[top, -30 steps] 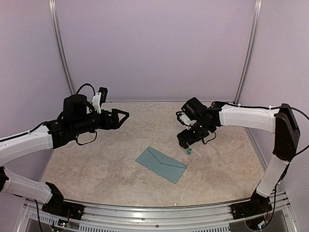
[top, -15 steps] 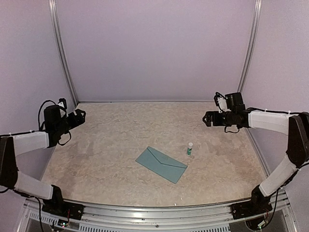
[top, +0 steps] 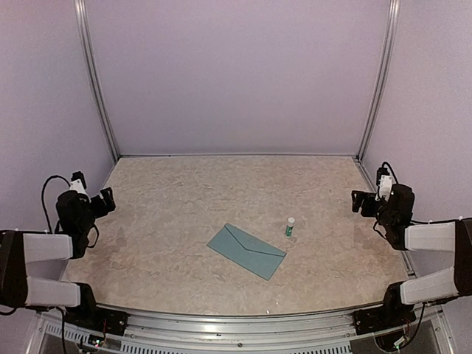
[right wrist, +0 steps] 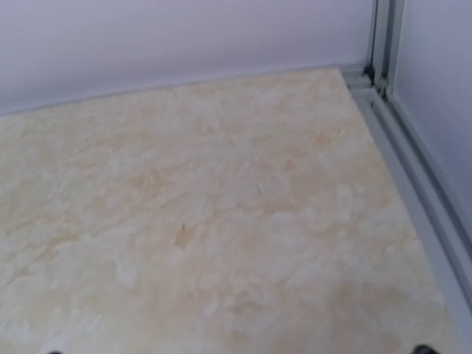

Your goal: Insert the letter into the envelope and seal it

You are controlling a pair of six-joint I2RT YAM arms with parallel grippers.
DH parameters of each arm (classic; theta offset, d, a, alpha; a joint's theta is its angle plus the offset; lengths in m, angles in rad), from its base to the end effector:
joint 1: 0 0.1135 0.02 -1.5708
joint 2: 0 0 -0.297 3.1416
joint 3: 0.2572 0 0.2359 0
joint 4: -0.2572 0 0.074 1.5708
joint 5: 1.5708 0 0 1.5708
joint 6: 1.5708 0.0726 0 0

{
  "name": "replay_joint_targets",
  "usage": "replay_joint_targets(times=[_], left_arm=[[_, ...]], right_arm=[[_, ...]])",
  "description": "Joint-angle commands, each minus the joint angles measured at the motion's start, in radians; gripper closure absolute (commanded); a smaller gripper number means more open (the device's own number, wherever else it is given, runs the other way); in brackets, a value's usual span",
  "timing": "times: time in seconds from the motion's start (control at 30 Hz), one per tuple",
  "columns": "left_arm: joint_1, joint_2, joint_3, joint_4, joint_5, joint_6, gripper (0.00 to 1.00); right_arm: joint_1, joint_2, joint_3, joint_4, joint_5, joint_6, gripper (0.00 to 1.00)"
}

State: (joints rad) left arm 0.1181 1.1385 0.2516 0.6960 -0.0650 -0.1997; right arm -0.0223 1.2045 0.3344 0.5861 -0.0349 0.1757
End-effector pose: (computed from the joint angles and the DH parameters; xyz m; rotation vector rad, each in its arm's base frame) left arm 0.2279 0.0318 0.2165 -0.3252 1.7310 -0.0021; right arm 0.2473 -0.0030 0.2140 0.1594 1.8500 0.1390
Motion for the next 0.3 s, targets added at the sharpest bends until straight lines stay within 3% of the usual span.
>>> replay_joint_targets(times=[0.0, 0.27], left_arm=[[-0.016, 0.023, -0.006, 0.091, -0.03, 0.043, 0.01], [-0.076, 0.055, 0.0, 0.114, -0.08, 0.065, 0.01]], right_arm=[[-0.007, 0.023, -0.007, 0.145, 0.027, -0.028, 0.01], [-0.007, 0.052, -0.002, 0.153, 0.064, -0.041, 0.0]])
